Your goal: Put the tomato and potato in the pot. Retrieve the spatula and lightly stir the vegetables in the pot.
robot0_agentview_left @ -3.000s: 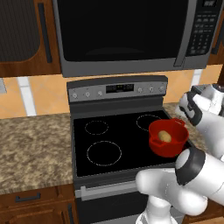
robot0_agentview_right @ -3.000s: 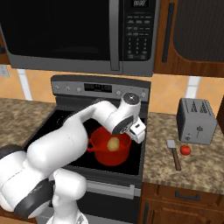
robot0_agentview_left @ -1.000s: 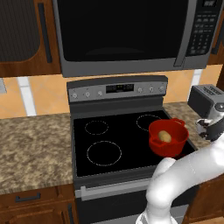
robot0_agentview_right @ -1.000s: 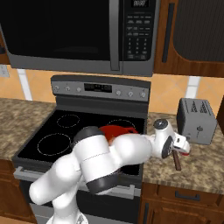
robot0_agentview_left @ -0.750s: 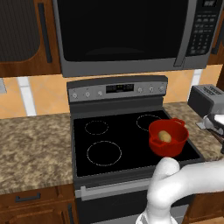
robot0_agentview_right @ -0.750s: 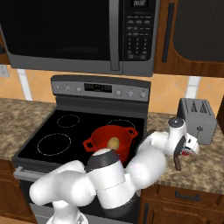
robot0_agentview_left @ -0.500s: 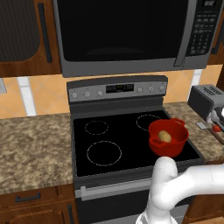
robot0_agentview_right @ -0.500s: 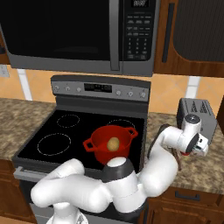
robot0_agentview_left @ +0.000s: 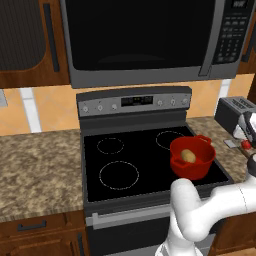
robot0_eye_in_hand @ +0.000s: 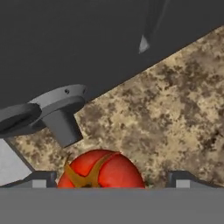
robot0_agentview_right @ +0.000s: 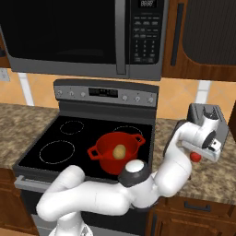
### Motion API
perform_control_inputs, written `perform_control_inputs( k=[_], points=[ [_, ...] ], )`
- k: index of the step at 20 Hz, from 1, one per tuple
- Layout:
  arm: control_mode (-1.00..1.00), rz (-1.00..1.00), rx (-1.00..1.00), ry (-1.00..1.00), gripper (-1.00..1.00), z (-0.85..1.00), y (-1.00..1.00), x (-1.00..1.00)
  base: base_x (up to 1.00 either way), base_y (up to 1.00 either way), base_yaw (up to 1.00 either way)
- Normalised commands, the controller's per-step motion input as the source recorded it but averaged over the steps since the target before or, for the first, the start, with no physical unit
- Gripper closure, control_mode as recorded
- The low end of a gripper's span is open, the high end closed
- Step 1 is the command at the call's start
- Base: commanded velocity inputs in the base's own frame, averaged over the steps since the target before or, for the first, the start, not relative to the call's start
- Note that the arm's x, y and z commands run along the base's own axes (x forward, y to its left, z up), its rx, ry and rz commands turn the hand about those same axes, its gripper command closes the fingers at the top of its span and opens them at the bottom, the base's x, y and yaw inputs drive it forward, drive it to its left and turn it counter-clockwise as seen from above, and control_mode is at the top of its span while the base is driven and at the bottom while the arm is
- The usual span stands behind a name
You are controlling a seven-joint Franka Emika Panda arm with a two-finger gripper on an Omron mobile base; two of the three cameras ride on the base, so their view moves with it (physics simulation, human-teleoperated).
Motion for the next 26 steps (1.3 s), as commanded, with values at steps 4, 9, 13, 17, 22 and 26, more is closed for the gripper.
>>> perform_control_inputs(
  k=[4,9,13,17,22,26],
  points=[
    [-1.0,0.0,0.01,0.03,1.0,-0.81,0.23,-0.07,0.0,0.0,0.0],
    [-1.0,0.06,0.09,-0.15,1.0,0.14,0.0,-0.71,0.0,0.0,0.0],
    [-1.0,0.26,0.0,-0.37,1.0,0.24,0.32,-1.0,0.0,0.0,0.0],
    [-1.0,0.28,-0.02,-0.38,1.0,0.14,0.89,-1.0,0.0,0.0,0.0],
    [-1.0,0.18,-0.11,-0.31,1.0,0.72,1.0,-0.81,0.0,0.0,0.0],
    [-1.0,0.14,-0.16,-0.1,1.0,1.0,1.0,-0.58,0.0,0.0,0.0]
  ],
)
